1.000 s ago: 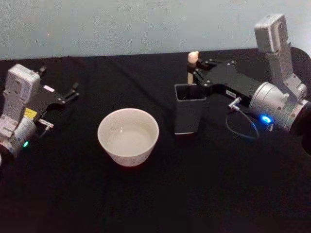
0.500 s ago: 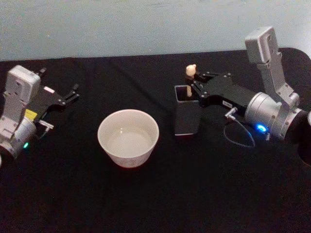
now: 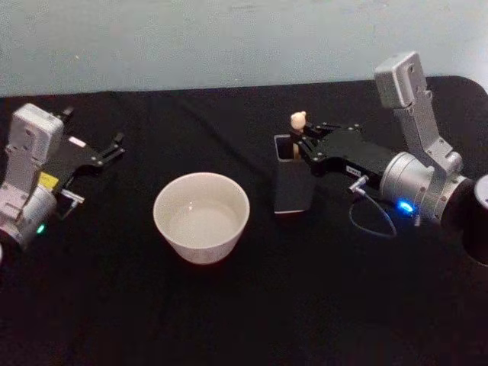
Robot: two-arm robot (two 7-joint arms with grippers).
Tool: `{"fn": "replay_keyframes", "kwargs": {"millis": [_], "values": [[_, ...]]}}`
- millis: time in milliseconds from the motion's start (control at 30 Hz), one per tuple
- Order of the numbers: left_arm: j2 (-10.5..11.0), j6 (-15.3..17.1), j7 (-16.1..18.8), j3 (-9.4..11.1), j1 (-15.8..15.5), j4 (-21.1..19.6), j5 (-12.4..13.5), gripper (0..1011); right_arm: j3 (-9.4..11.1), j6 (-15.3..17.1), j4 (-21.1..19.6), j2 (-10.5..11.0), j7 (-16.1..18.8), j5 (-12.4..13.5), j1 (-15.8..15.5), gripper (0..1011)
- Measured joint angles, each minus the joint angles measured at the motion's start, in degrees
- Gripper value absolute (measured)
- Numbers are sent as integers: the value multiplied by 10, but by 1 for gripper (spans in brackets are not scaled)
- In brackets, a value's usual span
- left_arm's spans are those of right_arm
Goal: Pick up the stirring spoon with one hand, stir inside the cup, then place it back in its original position.
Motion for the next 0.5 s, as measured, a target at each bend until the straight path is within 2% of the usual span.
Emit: {"fn": "replay_keyframes", "kwargs": {"millis": [367, 500], "values": [[0, 0, 0, 0, 0, 0, 0, 1001, 0, -1, 0, 0, 0, 0, 0, 160], [0, 0, 0, 0, 0, 0, 0, 1001, 0, -1, 0, 0, 1, 1, 0, 242]]}}
